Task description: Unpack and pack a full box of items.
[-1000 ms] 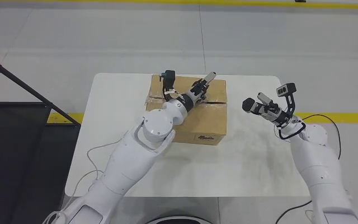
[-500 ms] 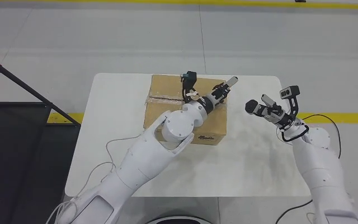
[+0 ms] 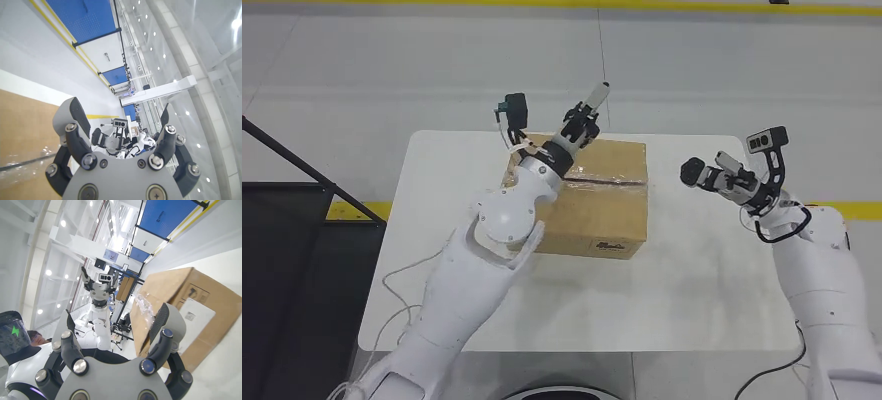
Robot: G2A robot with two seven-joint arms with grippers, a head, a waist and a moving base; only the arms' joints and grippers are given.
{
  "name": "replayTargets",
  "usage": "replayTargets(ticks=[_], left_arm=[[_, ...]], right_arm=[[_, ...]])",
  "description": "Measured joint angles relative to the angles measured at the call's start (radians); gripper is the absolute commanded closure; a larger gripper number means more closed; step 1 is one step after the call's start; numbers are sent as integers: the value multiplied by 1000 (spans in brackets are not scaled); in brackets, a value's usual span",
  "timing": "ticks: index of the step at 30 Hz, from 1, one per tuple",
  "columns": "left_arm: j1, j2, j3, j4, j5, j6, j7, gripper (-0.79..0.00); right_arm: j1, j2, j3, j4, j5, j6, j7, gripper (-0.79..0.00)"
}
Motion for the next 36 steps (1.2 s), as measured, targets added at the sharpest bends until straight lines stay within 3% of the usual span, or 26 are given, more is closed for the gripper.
replayTargets(ticks=[6,10,15,24,36], left_arm=[[178,33,-200,-88,-25,-100,-45,-785],[234,39,-244,-74,-86,-175,-90,-785],[257,40,-238,-54,-161,-230,-152,-785],[245,45,-200,-27,-141,-187,-226,-785],[229,47,-176,46,-130,-173,-229,-785]], right_arm=[[110,-39,-137,-12,-9,156,8,-785],[176,-79,-250,7,-21,210,-8,-785],[229,-126,-373,54,-49,233,-9,-785],[256,-169,-447,132,-85,216,-86,-785],[257,-166,-425,206,-122,222,-76,-785]])
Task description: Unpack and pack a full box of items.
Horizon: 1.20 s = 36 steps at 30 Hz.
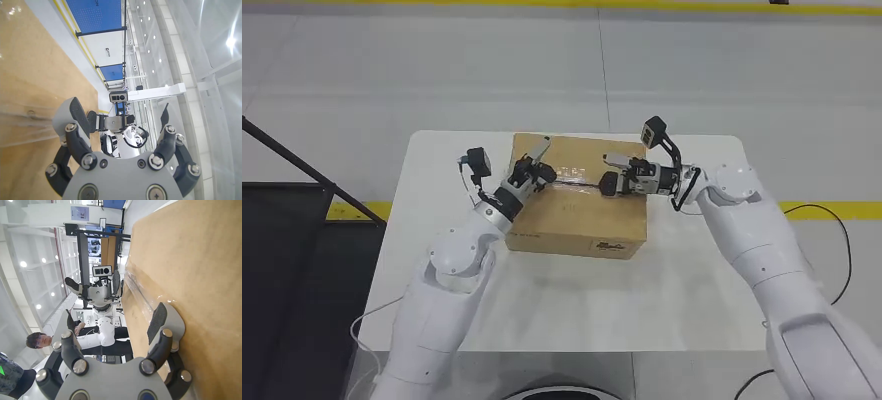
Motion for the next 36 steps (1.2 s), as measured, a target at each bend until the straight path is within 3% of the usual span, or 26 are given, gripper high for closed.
replayTargets(ticks=[8,21,36], left_arm=[[11,4,-6,3,-9,-2,-1,-785],[3,5,9,28,-15,1,18,-785],[-5,4,31,48,-18,1,43,-785]], right_arm=[[-44,38,86,-3,-7,-9,2,-785],[-170,105,229,-142,-28,19,5,-785],[-296,146,331,-261,-31,44,-8,-785]])
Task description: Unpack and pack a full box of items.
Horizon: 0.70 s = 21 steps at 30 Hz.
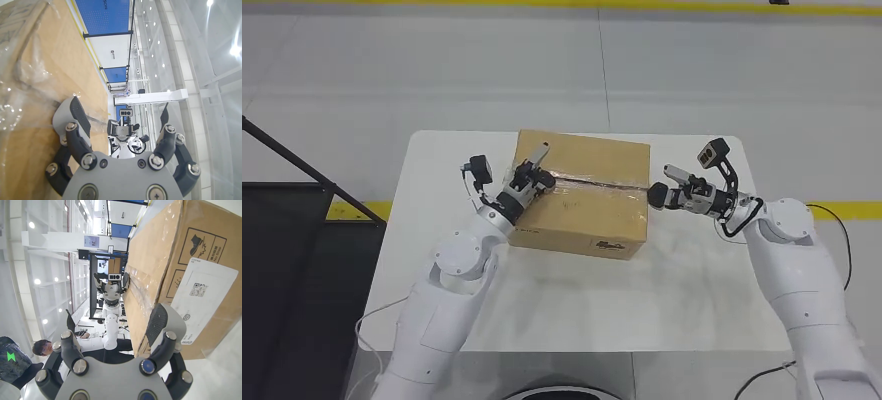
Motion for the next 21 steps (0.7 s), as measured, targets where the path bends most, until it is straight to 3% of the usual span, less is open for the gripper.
replayTargets(ticks=[11,21], left_arm=[[-11,-3,31,-12,2,2,13,-785],[-90,-27,131,-5,-40,-1,48,-785]], right_arm=[[-17,-1,3,34,36,-13,9,-785],[-20,6,35,81,63,-41,9,-785]])
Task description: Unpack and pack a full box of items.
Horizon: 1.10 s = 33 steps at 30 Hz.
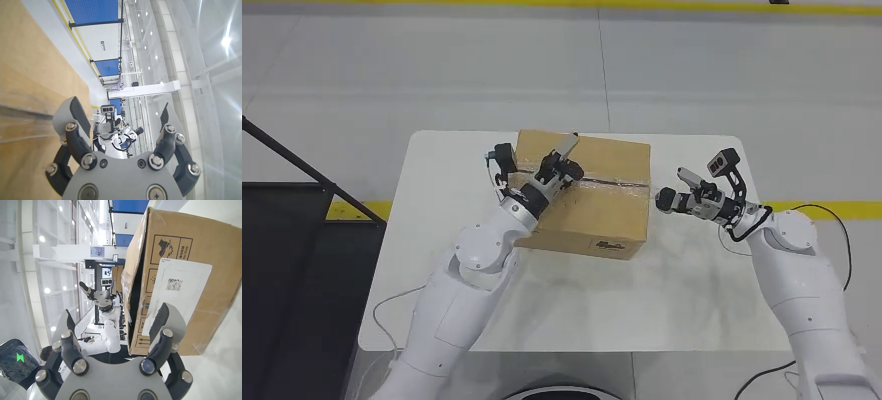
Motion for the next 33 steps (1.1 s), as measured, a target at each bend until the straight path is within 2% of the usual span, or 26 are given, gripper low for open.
replayTargets(ticks=[7,10,14,26,33], left_arm=[[-90,-28,92,154,-21,-6,46,-785],[-106,-33,100,196,-20,-11,52,-785],[-100,-29,79,203,3,-8,63,-785],[14,6,-85,54,93,53,99,-785],[82,18,-149,-89,74,51,70,-785]], right_arm=[[-22,10,31,-3,5,-11,10,-785],[-31,15,45,-1,8,-12,11,-785],[-33,19,56,-1,10,-9,13,-785],[31,11,32,32,9,2,10,-785],[83,4,13,98,1,-5,4,-785]])
